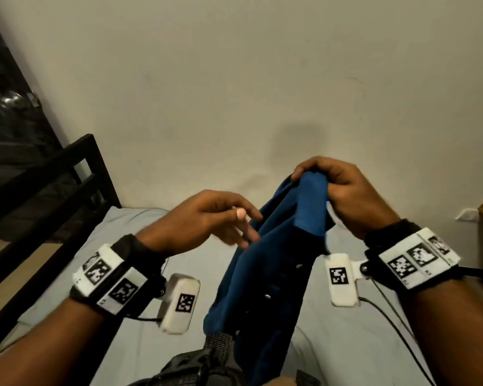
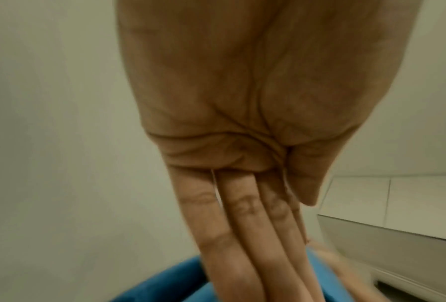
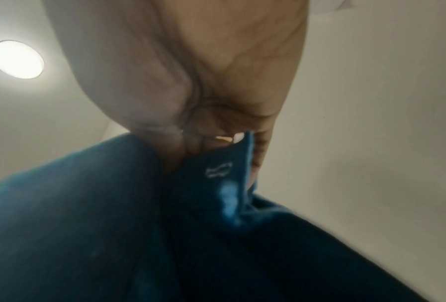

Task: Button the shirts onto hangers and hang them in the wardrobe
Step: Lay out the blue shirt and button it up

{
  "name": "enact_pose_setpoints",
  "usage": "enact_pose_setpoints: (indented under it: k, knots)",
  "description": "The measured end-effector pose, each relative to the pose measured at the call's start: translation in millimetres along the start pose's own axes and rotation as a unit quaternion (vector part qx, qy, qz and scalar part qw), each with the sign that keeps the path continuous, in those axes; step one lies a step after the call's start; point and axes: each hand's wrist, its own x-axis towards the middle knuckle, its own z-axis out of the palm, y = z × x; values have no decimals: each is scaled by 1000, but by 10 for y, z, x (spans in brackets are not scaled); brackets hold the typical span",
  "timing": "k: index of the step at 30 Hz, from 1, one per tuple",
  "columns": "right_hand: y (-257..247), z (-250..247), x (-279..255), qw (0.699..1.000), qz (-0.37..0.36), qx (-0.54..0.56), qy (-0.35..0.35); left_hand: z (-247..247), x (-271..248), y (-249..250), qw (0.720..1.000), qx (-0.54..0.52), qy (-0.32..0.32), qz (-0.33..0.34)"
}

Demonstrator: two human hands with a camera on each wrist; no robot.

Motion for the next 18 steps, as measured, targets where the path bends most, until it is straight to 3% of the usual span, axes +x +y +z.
enact_pose_setpoints:
  k: [3,9,11,15,18]
  knots:
    - [-55,-68,37,995,-23,97,5,50,120,-270,987,106,122,3]
    - [-167,-92,11,990,-33,135,-12,424,473,-408,989,67,130,35]
    - [-171,-177,-36,993,-23,115,-23,424,525,-449,989,56,124,51]
    - [-223,-477,-146,999,13,36,-27,264,499,-452,986,-78,143,41]
    - [-233,-641,-171,996,25,-60,-58,151,551,-372,983,-44,169,59]
